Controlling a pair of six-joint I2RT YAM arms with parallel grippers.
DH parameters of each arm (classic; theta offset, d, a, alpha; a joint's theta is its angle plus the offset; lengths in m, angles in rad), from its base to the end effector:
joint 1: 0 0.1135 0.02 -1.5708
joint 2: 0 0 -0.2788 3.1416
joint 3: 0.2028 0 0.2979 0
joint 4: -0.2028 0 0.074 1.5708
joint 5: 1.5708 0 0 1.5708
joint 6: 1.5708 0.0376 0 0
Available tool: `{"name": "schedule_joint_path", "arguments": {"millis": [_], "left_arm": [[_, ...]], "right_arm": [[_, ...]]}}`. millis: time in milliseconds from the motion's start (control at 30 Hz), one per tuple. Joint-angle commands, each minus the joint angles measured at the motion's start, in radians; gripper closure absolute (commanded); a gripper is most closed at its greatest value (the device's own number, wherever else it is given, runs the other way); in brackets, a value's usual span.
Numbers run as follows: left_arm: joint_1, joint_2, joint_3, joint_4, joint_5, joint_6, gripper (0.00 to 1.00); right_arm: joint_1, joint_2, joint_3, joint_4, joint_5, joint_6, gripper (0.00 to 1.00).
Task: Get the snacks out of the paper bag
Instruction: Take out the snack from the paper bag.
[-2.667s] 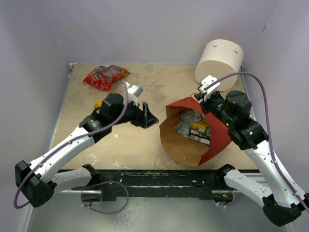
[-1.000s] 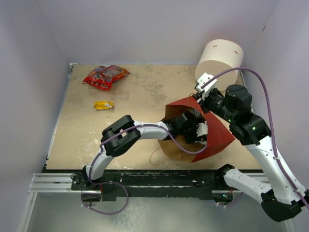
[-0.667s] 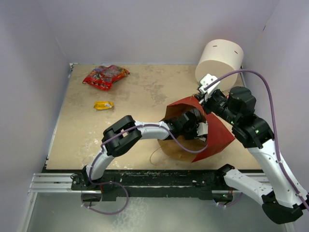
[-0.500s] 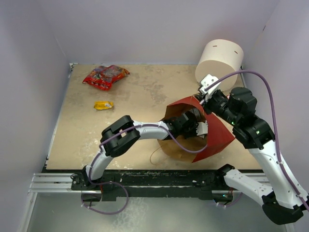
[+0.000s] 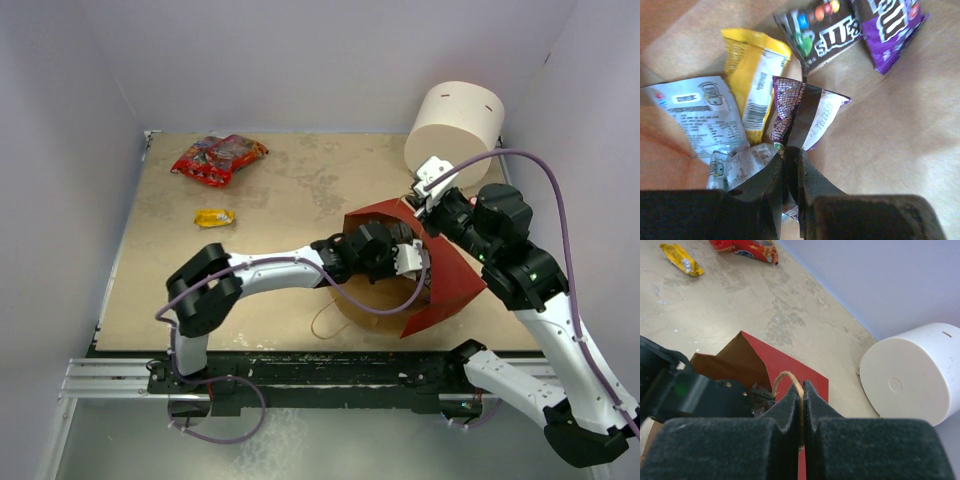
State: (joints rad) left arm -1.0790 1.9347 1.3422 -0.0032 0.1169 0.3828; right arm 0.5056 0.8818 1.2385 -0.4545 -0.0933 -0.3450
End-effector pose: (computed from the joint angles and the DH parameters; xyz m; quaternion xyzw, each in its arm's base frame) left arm 0.2261 -0.4313 0.1984 0.6091 0.6384 -0.2080 0.4220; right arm 0.1786 0.1029 0.4759 -0.3339 0.6612 0.0883 0.6660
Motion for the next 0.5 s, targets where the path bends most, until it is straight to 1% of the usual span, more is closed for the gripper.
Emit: {"name": "schedule_joint_path", "arguments": {"millis": [0, 133, 267, 367, 467], "left_arm": [[0.006, -0.184, -0.030, -0.047, 0.080, -0.026, 0.88], [0.005, -0.340, -0.077, -0.137, 0.124, -0.046, 0.88], [0.005, -0.491, -0.130, -0.231, 0.124, -0.087, 0.90], [0.006, -0.605, -0.167, -0.325, 0.069, -0.111, 0.91], [0.006, -0.718, -0.208, -0.428, -0.030, -0.128, 0.92]], "right_arm": [[0.002, -0.020, -0.005, 0.078, 0.027, -0.006, 1.00], [0.001, -0.024, -0.015, 0.097, 0.030, -0.006, 1.00], [0.001, -0.032, -0.031, 0.130, 0.034, 0.016, 1.00], [0.001, -0.035, -0.049, 0.162, 0.014, 0.031, 1.00], [0.001, -0.031, -0.064, 0.181, 0.009, 0.036, 1.00]]}}
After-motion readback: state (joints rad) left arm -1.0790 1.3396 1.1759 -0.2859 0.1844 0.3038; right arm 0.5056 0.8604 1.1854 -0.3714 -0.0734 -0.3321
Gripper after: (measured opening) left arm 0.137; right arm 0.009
